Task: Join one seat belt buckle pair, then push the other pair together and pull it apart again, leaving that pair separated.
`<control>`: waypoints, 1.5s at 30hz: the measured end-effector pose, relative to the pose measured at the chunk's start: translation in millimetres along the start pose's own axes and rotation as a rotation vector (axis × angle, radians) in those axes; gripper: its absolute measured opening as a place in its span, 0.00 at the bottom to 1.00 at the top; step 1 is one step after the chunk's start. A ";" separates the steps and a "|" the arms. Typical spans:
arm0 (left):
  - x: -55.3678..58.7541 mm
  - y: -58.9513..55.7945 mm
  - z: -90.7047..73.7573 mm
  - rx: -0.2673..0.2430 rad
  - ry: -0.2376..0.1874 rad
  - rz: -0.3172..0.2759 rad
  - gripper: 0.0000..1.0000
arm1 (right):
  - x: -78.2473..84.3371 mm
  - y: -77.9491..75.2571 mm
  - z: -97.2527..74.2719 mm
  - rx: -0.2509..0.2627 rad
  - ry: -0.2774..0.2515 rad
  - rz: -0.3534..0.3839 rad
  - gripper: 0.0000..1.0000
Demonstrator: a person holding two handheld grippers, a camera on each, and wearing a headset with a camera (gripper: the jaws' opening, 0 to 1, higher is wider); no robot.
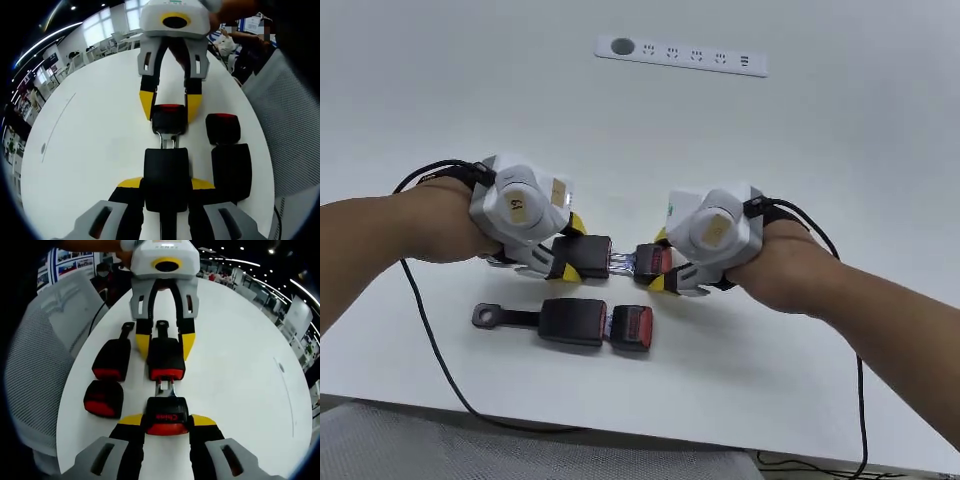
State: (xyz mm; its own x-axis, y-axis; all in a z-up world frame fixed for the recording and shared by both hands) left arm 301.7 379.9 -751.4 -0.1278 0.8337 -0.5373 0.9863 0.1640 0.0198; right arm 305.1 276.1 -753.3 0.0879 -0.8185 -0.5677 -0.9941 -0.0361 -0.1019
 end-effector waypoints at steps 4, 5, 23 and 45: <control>0.8 0.9 0.3 0.005 -0.004 -0.002 0.34 | -4.1 -0.8 1.2 0.001 -0.011 0.000 0.31; 0.5 1.2 0.7 0.005 -0.007 -0.001 0.34 | -6.1 -0.6 2.4 0.001 -0.016 0.002 0.31; 2.0 1.8 2.6 0.008 -0.022 -0.009 0.33 | -7.9 -3.3 8.8 -0.004 -0.010 0.020 0.30; 2.2 0.8 2.4 -0.002 -0.026 -0.015 0.33 | -19.4 -3.8 15.2 -0.009 -0.004 0.014 0.30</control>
State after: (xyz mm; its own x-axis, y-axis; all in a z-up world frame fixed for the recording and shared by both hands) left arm 302.5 380.6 -754.6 -0.1402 0.8171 -0.5591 0.9840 0.1776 0.0127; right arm 308.1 300.8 -754.4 0.0740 -0.8166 -0.5724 -0.9958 -0.0296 -0.0865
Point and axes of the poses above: the centre of the closed fingertips' face, and the gripper's own axes: z roughly forward along the fingers, y roughly to its left, x roughly out of its underside, the point moved 3 cm from there along -z, roughly backward along the fingers, and after that the axes turned 3 degrees about -z, right-handed, at the moved point
